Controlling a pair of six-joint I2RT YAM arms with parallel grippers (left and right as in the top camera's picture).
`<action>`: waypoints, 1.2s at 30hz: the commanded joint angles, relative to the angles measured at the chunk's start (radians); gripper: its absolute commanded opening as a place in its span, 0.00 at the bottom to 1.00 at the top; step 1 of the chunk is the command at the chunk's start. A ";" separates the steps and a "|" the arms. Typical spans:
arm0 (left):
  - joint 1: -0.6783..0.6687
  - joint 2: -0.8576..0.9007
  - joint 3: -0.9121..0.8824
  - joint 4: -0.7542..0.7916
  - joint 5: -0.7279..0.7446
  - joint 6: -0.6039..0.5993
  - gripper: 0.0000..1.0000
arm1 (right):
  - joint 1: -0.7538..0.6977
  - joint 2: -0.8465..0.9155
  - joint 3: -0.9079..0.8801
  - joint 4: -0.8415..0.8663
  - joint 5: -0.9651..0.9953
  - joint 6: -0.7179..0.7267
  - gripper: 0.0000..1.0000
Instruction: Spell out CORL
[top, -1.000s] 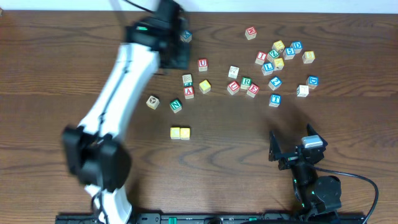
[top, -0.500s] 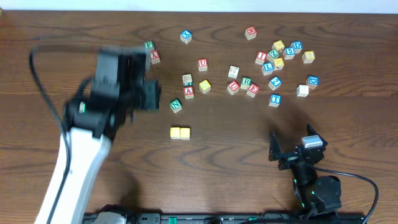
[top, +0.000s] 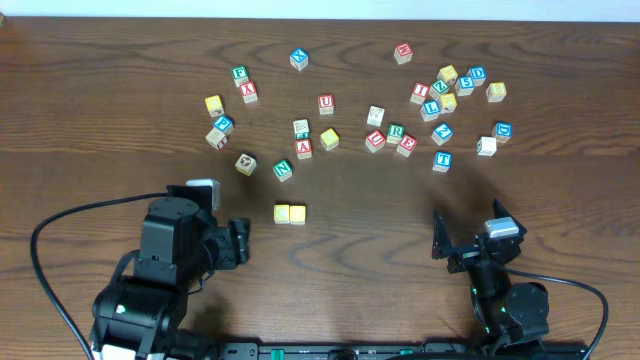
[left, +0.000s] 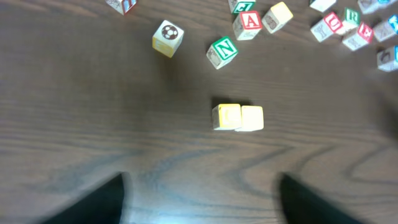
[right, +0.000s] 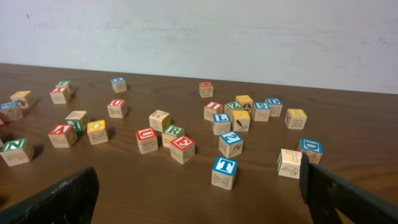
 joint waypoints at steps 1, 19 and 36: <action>0.004 -0.002 -0.010 -0.003 -0.024 -0.006 1.00 | -0.006 -0.005 -0.001 0.002 -0.009 0.006 0.99; 0.004 0.013 -0.010 -0.003 -0.024 -0.006 1.00 | 0.000 0.497 0.433 -0.022 -0.306 0.006 0.99; 0.004 0.013 -0.010 -0.100 -0.366 0.065 1.00 | 0.081 1.569 1.551 -0.680 -0.422 -0.106 0.99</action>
